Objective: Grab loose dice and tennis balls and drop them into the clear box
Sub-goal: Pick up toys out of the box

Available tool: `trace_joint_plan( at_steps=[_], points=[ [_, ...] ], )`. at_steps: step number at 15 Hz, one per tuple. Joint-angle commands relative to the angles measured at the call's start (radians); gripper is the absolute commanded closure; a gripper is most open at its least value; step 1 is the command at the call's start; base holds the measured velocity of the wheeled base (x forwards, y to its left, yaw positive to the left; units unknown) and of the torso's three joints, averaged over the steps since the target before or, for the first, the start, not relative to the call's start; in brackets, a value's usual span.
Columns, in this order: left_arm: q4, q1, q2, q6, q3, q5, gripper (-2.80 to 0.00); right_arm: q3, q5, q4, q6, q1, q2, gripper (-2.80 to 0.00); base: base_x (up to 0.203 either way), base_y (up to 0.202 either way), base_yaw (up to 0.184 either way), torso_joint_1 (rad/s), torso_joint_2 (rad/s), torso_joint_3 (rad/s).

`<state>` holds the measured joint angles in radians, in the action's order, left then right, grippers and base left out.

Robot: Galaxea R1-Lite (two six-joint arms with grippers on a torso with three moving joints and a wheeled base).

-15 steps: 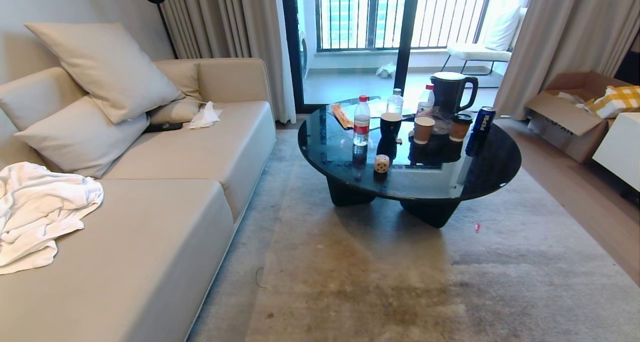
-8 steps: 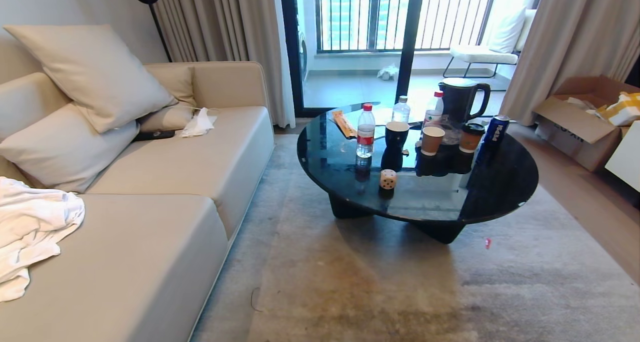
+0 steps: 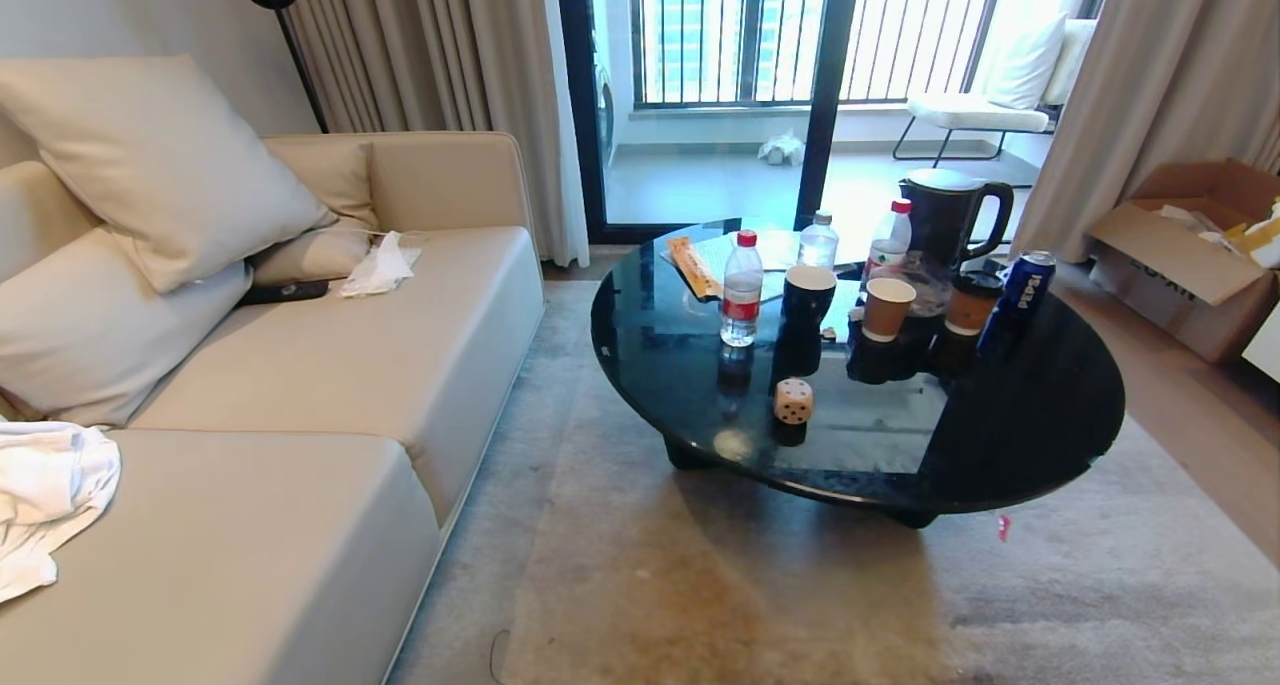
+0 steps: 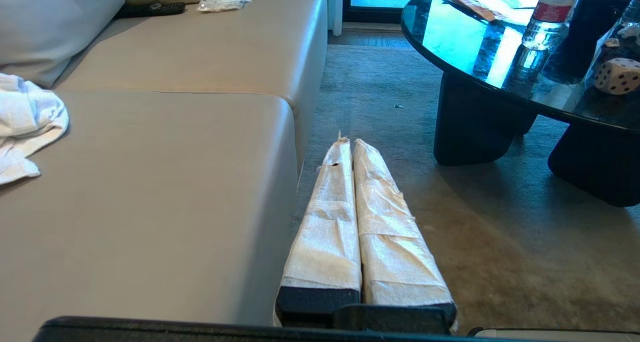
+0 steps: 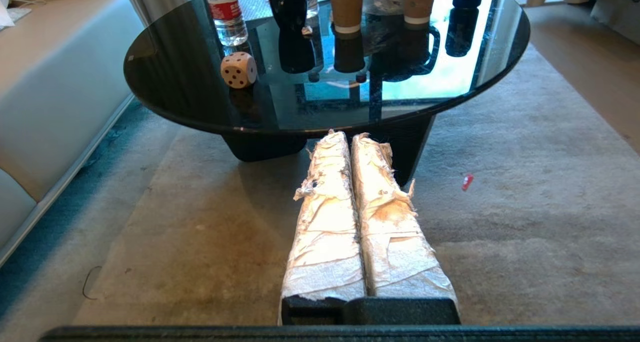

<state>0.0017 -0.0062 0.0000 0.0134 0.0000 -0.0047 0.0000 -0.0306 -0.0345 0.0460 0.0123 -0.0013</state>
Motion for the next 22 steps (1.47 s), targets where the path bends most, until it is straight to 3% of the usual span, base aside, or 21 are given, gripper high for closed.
trace_joint_plan(
  at_steps=[1, 15, 20, 22],
  points=[
    [0.000, 0.000, 0.000, 0.000, 0.000, 0.000, 0.00, 0.012, 0.000, -0.001, 0.000, 0.000, 0.000, 0.00, 0.181, 0.000, -0.004, 0.006, 0.00, 0.002],
    [0.000, 0.000, 0.000, 0.000, 0.000, 0.000, 0.00, 0.012, 0.000, -0.001, 0.000, 0.000, 0.000, 0.00, 0.184, 0.000, 0.000, 0.003, 0.00, 0.003],
    [0.001, 0.000, 0.000, -0.007, 0.000, 0.000, 0.00, 0.014, 0.001, -0.002, -0.039, 0.000, 0.000, 0.00, 0.036, 0.000, -0.001, 0.001, 0.00, 0.001],
    [0.001, 0.000, 0.000, -0.007, 0.000, 0.002, 0.00, -0.037, 0.002, 0.025, -0.015, 0.000, 0.010, 0.00, 0.000, 0.000, 0.000, 0.000, 0.00, 0.000]
  ],
)
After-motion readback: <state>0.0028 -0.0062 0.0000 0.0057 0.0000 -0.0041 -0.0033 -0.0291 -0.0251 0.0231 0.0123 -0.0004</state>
